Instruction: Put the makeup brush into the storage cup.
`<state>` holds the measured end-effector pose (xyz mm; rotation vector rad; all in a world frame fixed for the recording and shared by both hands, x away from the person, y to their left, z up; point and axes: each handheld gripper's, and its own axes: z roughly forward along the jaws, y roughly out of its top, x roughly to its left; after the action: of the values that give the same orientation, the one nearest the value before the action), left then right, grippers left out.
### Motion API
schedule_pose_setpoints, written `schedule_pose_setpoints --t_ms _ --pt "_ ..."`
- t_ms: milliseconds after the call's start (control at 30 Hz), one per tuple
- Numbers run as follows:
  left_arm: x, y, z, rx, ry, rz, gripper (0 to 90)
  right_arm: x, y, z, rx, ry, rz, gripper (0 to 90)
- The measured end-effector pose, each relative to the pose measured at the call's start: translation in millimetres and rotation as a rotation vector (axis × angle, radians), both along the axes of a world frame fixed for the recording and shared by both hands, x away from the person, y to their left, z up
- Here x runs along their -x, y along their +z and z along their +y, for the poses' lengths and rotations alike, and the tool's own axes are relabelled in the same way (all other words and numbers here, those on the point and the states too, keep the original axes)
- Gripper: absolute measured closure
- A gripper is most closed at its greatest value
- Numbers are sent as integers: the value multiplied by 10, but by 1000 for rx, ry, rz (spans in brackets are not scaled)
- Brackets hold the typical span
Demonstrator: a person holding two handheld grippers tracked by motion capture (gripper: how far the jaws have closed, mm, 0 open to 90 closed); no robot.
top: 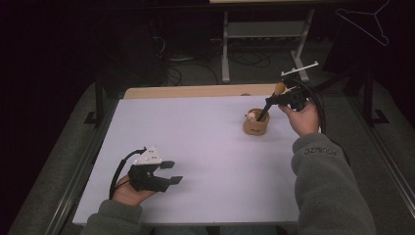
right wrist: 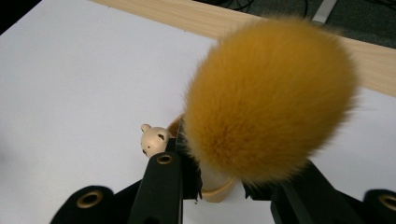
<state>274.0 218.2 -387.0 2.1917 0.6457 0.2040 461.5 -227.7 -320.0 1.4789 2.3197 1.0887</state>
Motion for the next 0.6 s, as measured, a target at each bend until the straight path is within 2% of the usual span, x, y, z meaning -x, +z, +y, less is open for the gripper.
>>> schedule_pose_setpoints --t_ms 600 --pt "0 -2 -1 0 0 1 397 -12 -142 2 -15 -16 4 705"
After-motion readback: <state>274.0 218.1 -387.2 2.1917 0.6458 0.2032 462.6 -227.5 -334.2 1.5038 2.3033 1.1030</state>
